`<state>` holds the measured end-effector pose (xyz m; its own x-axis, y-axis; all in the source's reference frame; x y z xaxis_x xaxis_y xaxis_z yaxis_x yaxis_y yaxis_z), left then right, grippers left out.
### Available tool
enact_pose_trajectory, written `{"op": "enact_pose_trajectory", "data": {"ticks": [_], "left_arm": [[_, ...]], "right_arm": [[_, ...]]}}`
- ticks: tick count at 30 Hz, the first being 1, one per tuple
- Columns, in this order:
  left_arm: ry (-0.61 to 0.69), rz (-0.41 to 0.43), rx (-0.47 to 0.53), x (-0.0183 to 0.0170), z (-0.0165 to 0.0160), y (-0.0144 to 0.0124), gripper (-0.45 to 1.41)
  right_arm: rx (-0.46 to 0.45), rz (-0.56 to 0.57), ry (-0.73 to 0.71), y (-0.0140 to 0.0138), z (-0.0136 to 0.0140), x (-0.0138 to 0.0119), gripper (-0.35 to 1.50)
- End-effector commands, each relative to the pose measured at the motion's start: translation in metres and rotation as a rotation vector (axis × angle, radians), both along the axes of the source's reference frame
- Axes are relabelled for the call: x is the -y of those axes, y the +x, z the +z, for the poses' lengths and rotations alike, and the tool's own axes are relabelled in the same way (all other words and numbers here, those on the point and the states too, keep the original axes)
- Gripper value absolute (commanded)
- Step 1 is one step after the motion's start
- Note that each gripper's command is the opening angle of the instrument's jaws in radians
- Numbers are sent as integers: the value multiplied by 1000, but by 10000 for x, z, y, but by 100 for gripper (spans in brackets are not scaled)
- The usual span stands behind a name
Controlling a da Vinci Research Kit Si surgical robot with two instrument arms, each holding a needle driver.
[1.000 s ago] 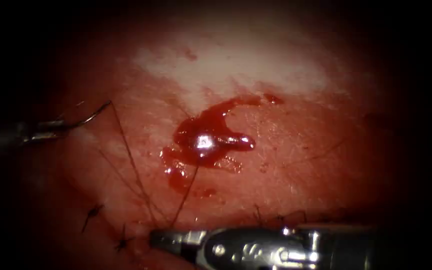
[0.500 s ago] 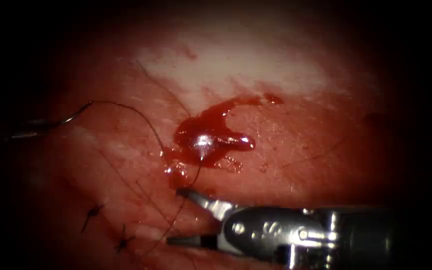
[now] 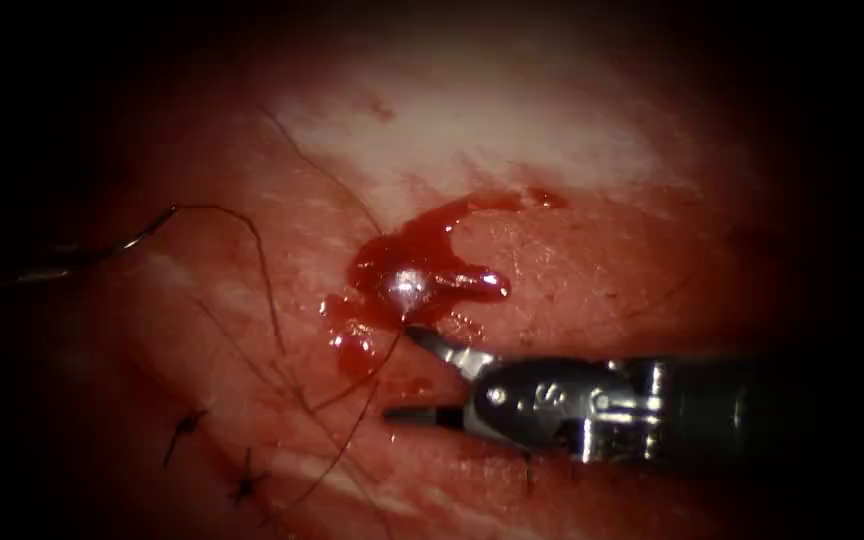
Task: Wound Closure
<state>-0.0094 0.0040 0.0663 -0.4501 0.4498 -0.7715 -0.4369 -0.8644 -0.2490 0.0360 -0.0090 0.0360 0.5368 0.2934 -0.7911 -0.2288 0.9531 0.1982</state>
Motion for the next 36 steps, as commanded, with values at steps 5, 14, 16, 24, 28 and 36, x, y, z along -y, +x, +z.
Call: {"op": "enact_pose_trajectory", "data": {"ticks": [5, 14, 16, 24, 28, 36], "left_arm": [[2, -6, -4, 5, 8, -11, -45], [2, -7, -5, 5, 8, -11, -45], [2, -8, -5, 5, 8, -11, -45], [2, -8, -6, 5, 8, -11, -45], [0, -9, -6, 6, 10, -11, -45], [-3, -11, -8, 7, 13, -10, -45]], "right_arm": [[21, 15, -36, 25, 38, -3, 100], [-15, -135, -53, 26, 50, 5, -35], [-13, -149, -64, 24, 47, 6, -35], [-12, -171, -54, 23, 30, 18, -35], [-9, -184, -51, 19, 14, 32, -35], [-16, -179, -29, 15, -33, 41, -35]]}}
